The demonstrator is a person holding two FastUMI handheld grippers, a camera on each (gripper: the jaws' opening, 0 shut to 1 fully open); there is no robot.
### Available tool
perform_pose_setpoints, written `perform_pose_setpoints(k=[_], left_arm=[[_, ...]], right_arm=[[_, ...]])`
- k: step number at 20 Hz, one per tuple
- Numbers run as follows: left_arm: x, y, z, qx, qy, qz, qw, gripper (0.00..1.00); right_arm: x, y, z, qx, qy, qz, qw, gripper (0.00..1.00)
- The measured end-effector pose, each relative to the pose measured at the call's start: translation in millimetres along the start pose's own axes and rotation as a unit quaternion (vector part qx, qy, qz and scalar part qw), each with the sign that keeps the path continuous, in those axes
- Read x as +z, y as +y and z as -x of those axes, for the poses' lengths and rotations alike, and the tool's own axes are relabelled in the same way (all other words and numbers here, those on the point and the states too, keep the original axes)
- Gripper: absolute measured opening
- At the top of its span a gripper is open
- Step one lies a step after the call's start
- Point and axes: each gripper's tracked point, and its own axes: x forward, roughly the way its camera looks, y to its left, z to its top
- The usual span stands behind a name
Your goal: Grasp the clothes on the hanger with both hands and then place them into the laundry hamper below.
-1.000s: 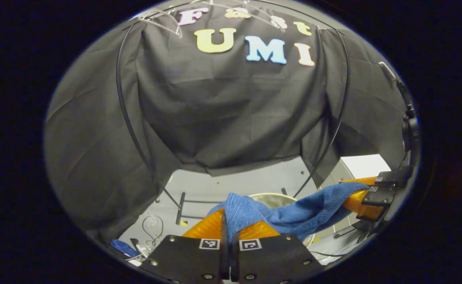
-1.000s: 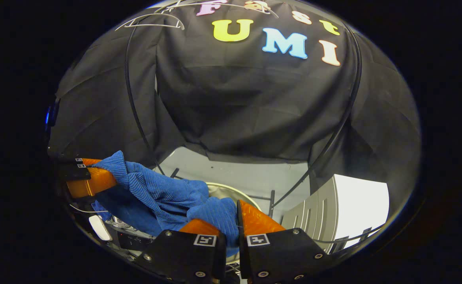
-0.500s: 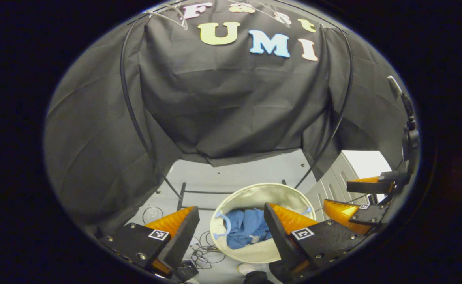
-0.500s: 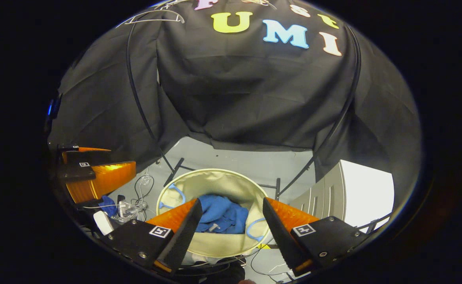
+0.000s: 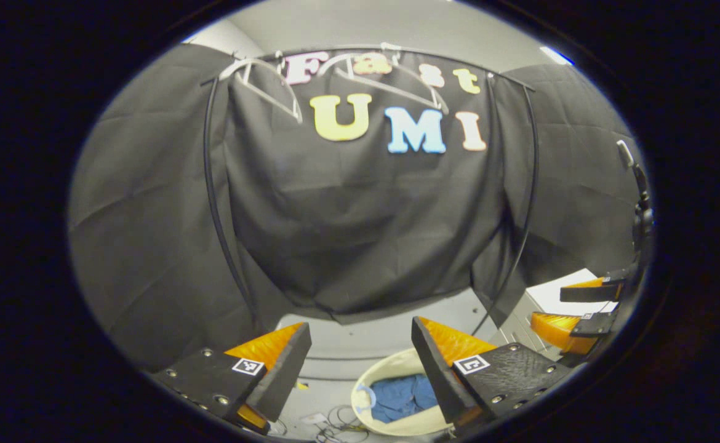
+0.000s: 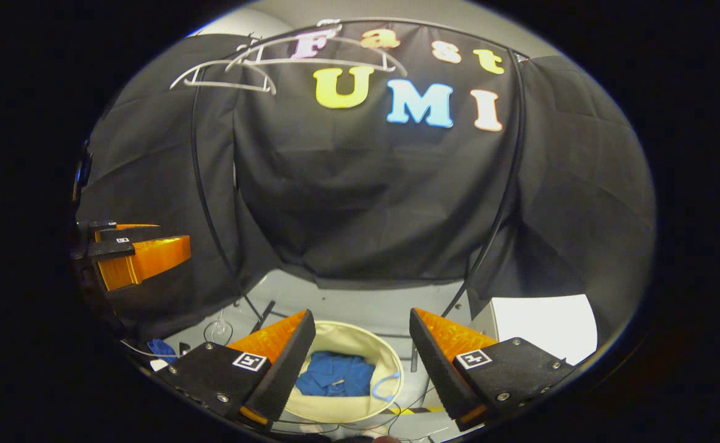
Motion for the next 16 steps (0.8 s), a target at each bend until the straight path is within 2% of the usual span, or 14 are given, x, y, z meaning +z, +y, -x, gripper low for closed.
perform_pose_setpoints(k=[4,7,11,16], left_arm=[[86.4,-0.8,39.4,0.001,-0.084,0.003,0.996,0.95],[120.2,-2.8,79.4,0.004,-0.121,-0.003,0.993,0.95],[144.4,-17.0,113.1,0.007,-0.156,-0.003,0.988,0.94],[165.6,-12.8,161.6,0.037,-0.179,0.014,0.983,0.94]], right_arm=[[64.3,-25.1,40.8,-0.022,-0.074,-0.002,0.997,0.95],[94.9,-46.9,71.7,-0.033,-0.129,-0.013,0.991,0.95],[124.0,-76.4,119.9,-0.062,-0.186,-0.010,0.981,0.93],[129.5,-88.6,169.2,-0.068,-0.220,-0.015,0.973,0.94]])
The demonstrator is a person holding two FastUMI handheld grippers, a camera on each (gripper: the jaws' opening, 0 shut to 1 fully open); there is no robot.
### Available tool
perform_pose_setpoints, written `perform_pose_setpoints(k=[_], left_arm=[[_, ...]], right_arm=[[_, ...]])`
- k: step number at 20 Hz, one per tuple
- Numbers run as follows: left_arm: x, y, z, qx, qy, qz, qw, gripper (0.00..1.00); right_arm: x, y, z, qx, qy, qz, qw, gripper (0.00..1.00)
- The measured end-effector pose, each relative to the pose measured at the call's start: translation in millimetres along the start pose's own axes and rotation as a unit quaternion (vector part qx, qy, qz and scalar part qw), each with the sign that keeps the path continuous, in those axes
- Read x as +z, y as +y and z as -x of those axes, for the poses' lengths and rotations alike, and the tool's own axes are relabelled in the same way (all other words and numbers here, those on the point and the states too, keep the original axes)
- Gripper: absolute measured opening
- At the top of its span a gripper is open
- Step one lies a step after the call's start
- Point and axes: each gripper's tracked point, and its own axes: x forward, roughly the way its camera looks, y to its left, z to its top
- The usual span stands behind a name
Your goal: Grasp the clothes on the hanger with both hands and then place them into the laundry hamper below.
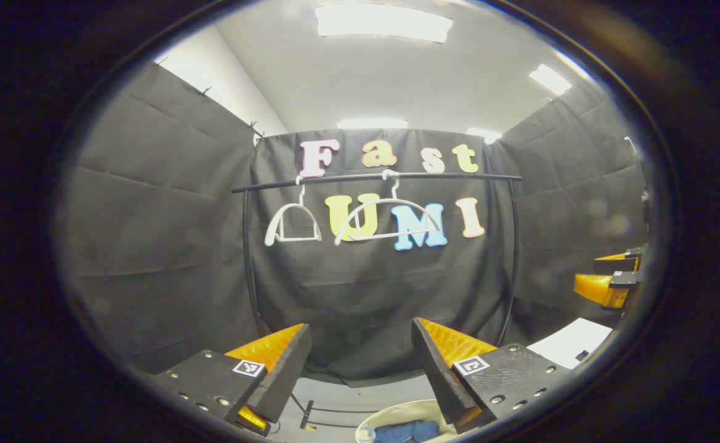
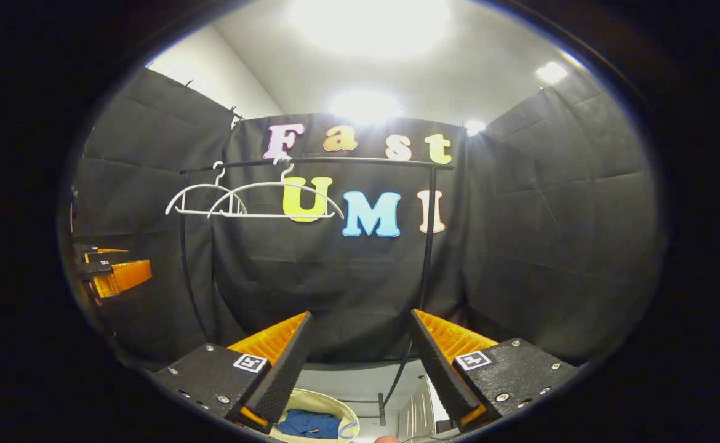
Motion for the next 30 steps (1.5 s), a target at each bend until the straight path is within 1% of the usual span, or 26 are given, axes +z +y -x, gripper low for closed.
perform_pose_setpoints(k=[3,6,9,10,11,13,14,18,19,20,23,30], left_arm=[[16.6,-4.5,18.2,0.009,-0.015,0.013,1.000,0.94],[30.8,-5.6,34.9,0.019,-0.033,0.005,0.999,0.94],[36.8,-9.1,48.6,0.024,-0.041,0.002,0.999,0.94],[36.9,-11.3,52.1,0.026,-0.043,0.005,0.999,0.94],[37.0,-12.0,53.5,0.027,-0.045,0.008,0.999,0.94],[35.9,-10.6,61.5,0.032,-0.044,0.007,0.998,0.94],[34.8,-10.3,65.3,0.033,-0.043,0.006,0.999,0.94],[37.8,-13.3,70.9,0.038,-0.042,0.005,0.998,0.94],[39.6,-15.3,69.5,0.038,-0.044,0.005,0.998,0.94],[41.5,-16.6,69.1,0.038,-0.046,0.005,0.998,0.94],[45.4,-17.4,77.8,0.043,-0.051,0.003,0.998,0.94],[47.9,-14.5,78.5,0.047,-0.056,0.002,0.997,0.94]], right_arm=[[4.2,-10.4,13.3,-0.005,-0.006,-0.015,1.000,0.93],[4.6,-9.7,32.9,0.001,-0.012,-0.029,1.000,0.93],[10.3,-18.2,48.0,-0.005,-0.023,-0.030,0.999,0.93],[9.8,-19.4,50.4,-0.006,-0.025,-0.029,0.999,0.95],[10.8,-20.3,52.8,-0.006,-0.026,-0.026,0.999,0.93],[11.6,-23.1,57.0,-0.009,-0.029,-0.023,0.999,0.93],[10.4,-24.0,60.6,-0.010,-0.029,-0.024,0.999,0.95],[13.3,-26.0,63.2,-0.006,-0.030,-0.028,0.999,0.95],[15.2,-27.2,62.5,-0.007,-0.033,-0.027,0.999,0.93],[16.2,-28.4,61.0,-0.008,-0.035,-0.027,0.999,0.95],[18.8,-30.8,62.2,-0.009,-0.040,-0.023,0.999,0.95],[24.4,-34.1,63.8,-0.010,-0.048,-0.026,0.998,0.95]])
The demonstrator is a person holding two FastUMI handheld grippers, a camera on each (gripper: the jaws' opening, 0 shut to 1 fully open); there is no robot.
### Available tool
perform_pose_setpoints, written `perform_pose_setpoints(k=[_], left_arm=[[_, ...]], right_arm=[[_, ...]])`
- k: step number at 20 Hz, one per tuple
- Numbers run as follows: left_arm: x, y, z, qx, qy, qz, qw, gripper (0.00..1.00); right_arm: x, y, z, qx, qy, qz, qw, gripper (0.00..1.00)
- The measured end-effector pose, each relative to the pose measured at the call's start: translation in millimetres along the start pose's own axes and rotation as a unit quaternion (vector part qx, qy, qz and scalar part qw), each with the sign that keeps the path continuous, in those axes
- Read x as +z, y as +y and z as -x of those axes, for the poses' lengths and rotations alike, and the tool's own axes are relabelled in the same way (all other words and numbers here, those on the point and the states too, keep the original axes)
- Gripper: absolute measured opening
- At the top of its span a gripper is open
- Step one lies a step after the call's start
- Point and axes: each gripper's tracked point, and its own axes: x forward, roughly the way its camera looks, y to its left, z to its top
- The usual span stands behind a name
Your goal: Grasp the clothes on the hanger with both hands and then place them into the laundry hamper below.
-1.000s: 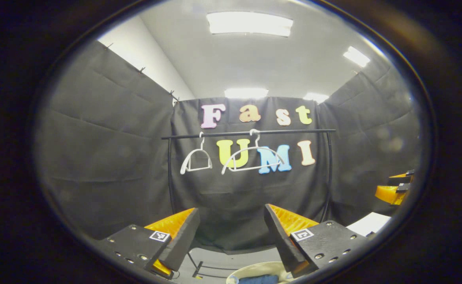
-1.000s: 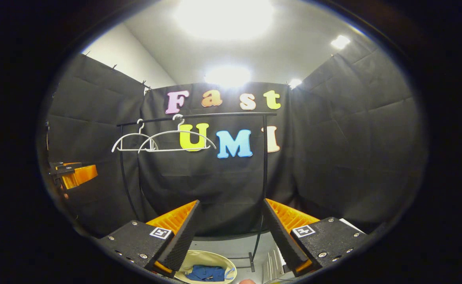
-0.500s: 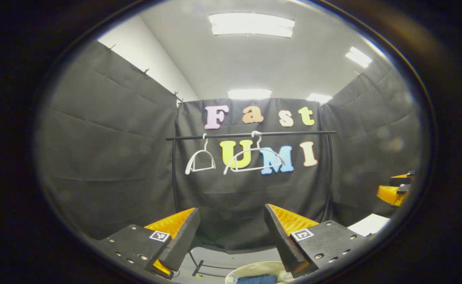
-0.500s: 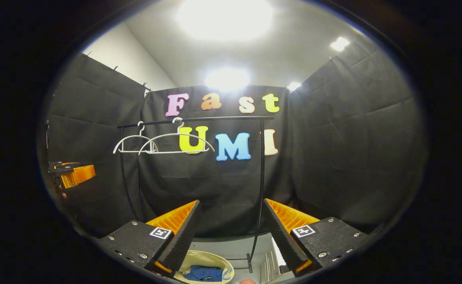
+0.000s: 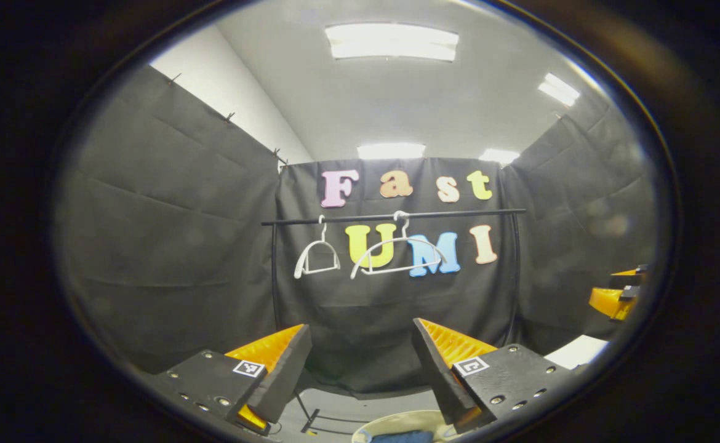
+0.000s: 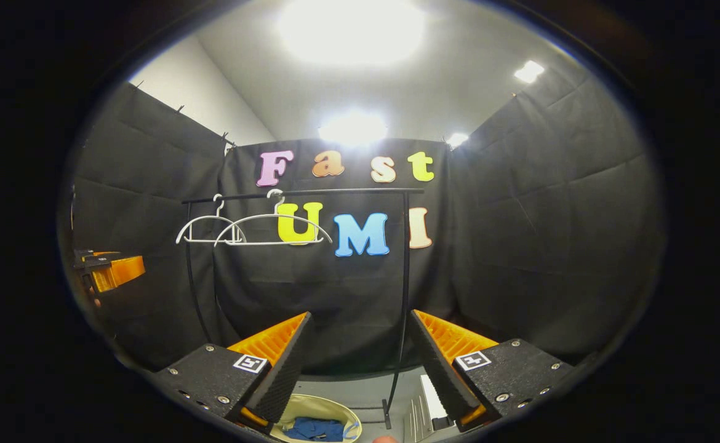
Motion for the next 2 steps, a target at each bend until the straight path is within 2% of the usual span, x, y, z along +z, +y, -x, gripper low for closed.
perform_pose_setpoints(k=[2], left_arm=[[1.6,-0.9,0.6,0.001,-0.001,-0.002,1.000,0.94]], right_arm=[[2.1,0.0,-0.8,0.000,-0.003,0.000,1.000,0.95]])
